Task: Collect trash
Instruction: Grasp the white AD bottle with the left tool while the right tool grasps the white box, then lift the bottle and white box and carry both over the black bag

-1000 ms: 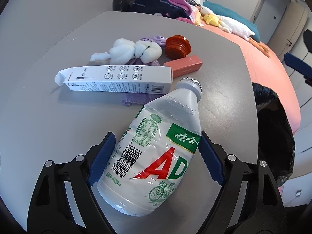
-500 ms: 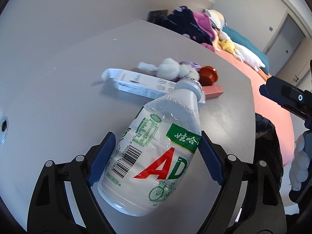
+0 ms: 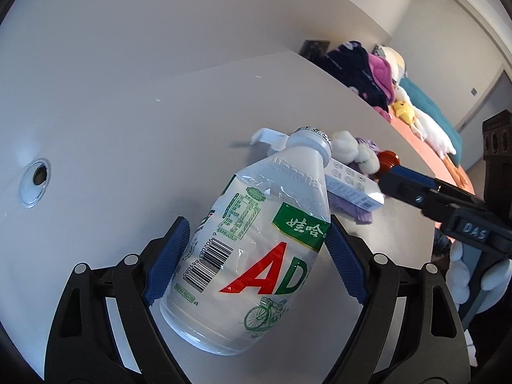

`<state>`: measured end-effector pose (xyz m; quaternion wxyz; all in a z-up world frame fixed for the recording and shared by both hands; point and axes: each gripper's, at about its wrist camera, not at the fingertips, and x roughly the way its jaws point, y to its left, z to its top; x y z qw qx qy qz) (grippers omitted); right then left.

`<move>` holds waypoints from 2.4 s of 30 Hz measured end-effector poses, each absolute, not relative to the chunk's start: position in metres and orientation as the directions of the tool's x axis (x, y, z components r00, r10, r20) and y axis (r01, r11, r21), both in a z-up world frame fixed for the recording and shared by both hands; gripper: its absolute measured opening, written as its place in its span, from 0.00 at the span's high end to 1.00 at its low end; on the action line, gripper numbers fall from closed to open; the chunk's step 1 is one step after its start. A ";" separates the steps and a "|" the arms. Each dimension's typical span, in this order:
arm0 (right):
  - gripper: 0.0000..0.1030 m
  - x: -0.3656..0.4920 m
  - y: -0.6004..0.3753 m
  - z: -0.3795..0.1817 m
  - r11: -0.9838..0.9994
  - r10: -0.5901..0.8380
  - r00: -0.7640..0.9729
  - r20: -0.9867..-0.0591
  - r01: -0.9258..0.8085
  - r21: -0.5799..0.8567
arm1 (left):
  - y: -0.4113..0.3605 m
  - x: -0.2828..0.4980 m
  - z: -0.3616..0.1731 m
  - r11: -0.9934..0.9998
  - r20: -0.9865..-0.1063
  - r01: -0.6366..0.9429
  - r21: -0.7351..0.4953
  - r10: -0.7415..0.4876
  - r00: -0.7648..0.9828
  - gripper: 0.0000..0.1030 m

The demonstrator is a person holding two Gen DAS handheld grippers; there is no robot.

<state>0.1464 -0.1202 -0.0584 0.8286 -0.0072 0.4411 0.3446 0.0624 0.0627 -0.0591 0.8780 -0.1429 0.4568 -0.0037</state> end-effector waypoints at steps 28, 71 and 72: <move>0.69 0.153 -0.070 -0.100 0.711 0.473 0.348 -0.809 -0.693 0.117 | 0.083 0.063 -0.064 0.933 -0.796 -0.213 -0.291 -0.113 0.595 0.20; 0.69 0.040 -0.279 0.016 0.883 0.467 0.644 -0.606 -0.368 0.290 | -0.070 0.067 0.002 0.922 -0.681 0.245 -0.300 -0.387 0.622 0.20; 0.69 0.038 -0.286 0.017 0.888 0.459 0.652 -0.604 -0.355 0.291 | -0.075 0.068 0.002 0.919 -0.680 0.256 -0.299 -0.393 0.619 0.20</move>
